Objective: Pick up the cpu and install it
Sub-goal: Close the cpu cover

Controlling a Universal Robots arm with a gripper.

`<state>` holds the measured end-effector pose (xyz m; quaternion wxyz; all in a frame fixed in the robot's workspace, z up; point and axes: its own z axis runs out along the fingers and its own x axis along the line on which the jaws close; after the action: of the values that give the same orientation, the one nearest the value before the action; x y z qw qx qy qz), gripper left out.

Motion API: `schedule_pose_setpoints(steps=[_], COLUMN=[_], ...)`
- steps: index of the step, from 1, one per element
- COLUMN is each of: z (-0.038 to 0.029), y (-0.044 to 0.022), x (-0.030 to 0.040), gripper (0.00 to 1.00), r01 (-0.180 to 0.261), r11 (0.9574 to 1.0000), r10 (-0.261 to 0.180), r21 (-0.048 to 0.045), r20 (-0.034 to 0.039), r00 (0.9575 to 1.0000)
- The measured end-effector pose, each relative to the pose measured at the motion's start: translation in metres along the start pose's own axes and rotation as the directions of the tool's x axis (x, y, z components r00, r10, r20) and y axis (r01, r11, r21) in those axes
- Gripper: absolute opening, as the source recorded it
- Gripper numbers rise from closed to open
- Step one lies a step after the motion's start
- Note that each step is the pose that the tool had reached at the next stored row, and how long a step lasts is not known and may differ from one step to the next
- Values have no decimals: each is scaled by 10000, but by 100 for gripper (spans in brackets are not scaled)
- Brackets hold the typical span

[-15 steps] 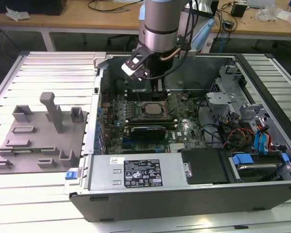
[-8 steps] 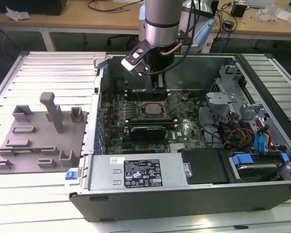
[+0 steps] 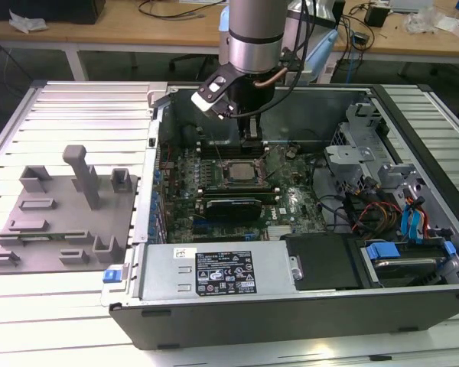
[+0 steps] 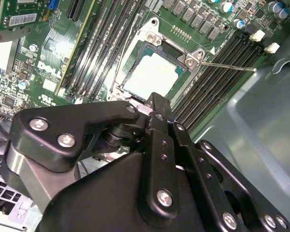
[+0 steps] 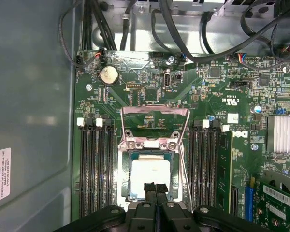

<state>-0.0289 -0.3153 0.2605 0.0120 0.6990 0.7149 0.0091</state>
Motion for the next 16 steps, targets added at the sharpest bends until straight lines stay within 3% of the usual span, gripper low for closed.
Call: schedule_pose_setpoints(steps=[5,8,11,16], z=[-28,-129,-280,-291], y=[1,4,8,17], x=[0,-1,-1,-2], gripper=[11,11,11,11], r01=[0,-1,-1,2], r11=[10000,10000,10000,10000], r10=[0,1,1,-2], r21=[0,0,0,1], r20=[1,0,-1,1], r00=[10000,10000,10000,10000])
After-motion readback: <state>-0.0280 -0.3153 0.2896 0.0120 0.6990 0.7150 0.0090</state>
